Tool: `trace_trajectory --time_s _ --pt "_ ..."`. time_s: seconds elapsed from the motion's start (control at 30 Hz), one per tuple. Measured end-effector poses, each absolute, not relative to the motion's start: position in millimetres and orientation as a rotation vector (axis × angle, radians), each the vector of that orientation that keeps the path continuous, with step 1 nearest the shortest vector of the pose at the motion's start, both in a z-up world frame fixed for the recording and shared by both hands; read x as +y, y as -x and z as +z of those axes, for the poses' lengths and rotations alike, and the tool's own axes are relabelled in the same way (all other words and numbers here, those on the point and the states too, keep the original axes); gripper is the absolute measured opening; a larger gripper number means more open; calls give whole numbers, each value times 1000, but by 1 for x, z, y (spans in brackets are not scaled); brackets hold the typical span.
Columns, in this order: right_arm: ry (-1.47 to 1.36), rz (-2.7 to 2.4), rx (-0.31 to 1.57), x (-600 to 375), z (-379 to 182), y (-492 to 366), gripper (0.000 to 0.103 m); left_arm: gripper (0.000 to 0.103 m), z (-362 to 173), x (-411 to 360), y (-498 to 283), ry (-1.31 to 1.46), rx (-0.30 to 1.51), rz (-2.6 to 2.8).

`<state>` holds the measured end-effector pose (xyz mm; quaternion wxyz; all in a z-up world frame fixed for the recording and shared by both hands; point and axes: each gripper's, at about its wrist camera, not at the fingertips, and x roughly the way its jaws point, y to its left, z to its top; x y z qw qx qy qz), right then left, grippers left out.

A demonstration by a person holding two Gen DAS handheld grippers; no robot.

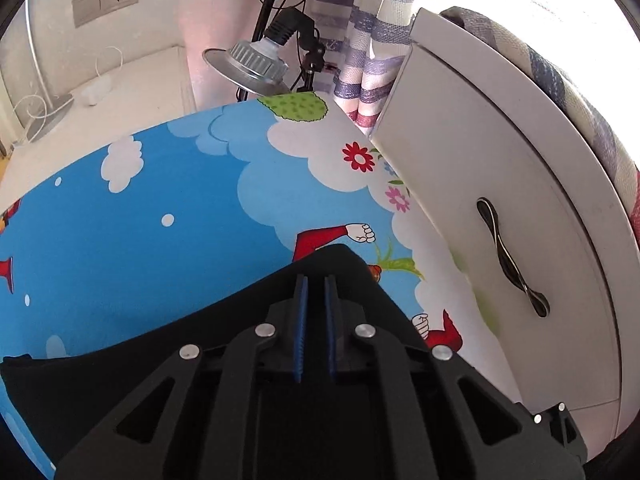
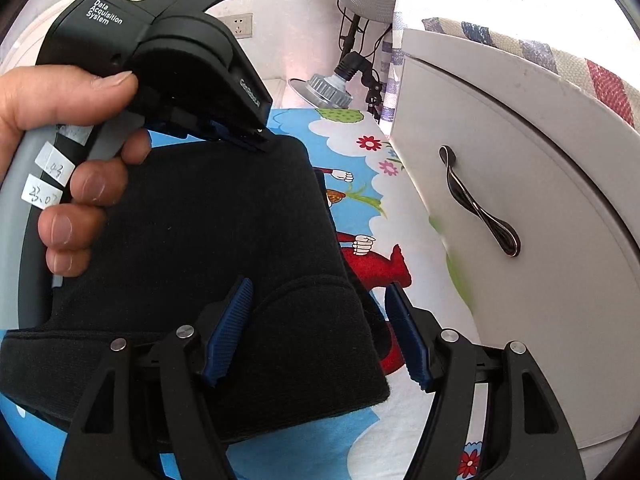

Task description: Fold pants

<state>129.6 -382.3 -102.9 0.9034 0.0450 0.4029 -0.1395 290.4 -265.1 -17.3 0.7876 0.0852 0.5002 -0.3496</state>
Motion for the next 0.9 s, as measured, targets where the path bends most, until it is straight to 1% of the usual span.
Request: trace_trajectory --time_s 0.07,0.2,0.3,0.33,0.37,0.43,0.53,0.67,0.73,0.8,0.87,0.9 --pt "-92 -289 835 -382 -103 -129 65 6 -19 -262 -292 -173 1086 -756" --pt "-87 -286 838 -381 -104 -131 65 7 -13 -260 -285 -182 1038 -742" --pt "-109 -283 837 -382 -105 -131 65 7 6 -243 -270 -113 994 -741" --pt "-109 -281 837 -382 -105 -131 65 10 11 -236 -263 -81 982 -759" --pt "-105 -280 836 -382 -105 -131 65 12 15 -229 -252 -80 961 -760" --pt "-102 -280 837 -381 -104 -130 65 12 14 -217 -237 -96 943 -736" --pt "-101 -282 833 -381 -104 -130 65 12 8 -189 -213 -58 962 -679" --pt "-97 -293 826 -380 -104 -129 65 12 16 -154 -155 -117 840 -664" --pt "-92 -295 825 -378 -105 -128 66 12 10 -140 -132 -156 809 -669" --pt "-83 -301 822 -378 -104 -127 67 12 -15 -134 -129 -155 912 -673" --pt "-80 -307 822 -378 -103 -127 67 12 -23 -129 -120 -148 861 -674" --pt "-78 -316 822 -379 -103 -127 70 12 -22 -132 -115 -194 835 -669"
